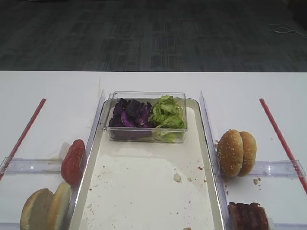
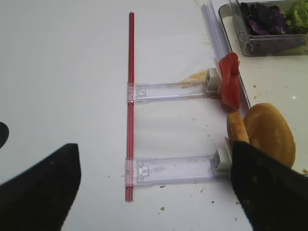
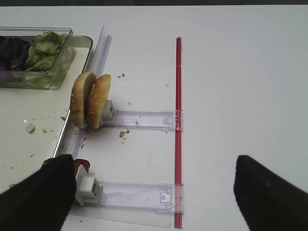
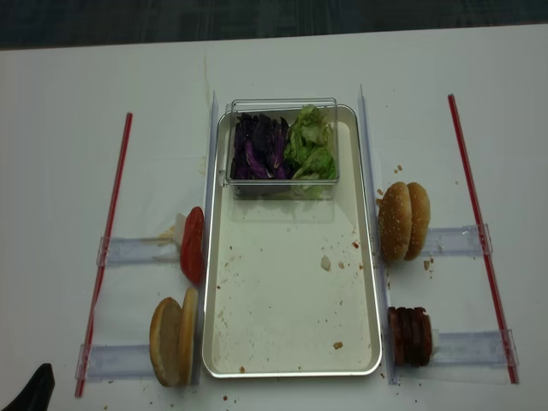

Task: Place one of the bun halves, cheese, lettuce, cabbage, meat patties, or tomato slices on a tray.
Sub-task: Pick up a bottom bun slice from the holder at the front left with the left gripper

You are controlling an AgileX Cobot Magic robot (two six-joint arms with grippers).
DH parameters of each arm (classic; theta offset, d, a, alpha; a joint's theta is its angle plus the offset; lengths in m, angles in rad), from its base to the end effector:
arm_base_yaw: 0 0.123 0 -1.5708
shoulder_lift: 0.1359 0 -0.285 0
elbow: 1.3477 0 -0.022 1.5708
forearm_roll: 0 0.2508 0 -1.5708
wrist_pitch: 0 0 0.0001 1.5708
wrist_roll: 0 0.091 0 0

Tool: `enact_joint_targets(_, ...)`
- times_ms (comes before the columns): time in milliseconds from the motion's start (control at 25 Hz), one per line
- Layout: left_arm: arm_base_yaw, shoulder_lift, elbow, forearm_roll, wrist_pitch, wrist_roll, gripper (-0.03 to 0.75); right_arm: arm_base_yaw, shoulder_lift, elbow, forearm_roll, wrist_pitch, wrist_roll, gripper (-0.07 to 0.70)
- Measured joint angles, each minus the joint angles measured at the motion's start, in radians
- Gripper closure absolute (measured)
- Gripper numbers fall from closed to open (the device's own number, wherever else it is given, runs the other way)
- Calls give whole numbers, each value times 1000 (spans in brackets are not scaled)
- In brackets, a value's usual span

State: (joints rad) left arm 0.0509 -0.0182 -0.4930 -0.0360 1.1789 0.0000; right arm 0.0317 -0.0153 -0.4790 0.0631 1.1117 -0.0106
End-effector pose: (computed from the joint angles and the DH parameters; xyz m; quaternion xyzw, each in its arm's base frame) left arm -0.0120 -0.0036 0.2660 -0.0205 0.8795 -0.0058 0.4754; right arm -0.0072 0.0049 0.2675 -0.0203 0.8670 0.0367 0.4965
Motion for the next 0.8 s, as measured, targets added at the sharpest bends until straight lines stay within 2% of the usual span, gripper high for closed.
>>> enact_joint_targets(800,0,0,0,0,0,0,99,0,0,0,0,0,0,-58)
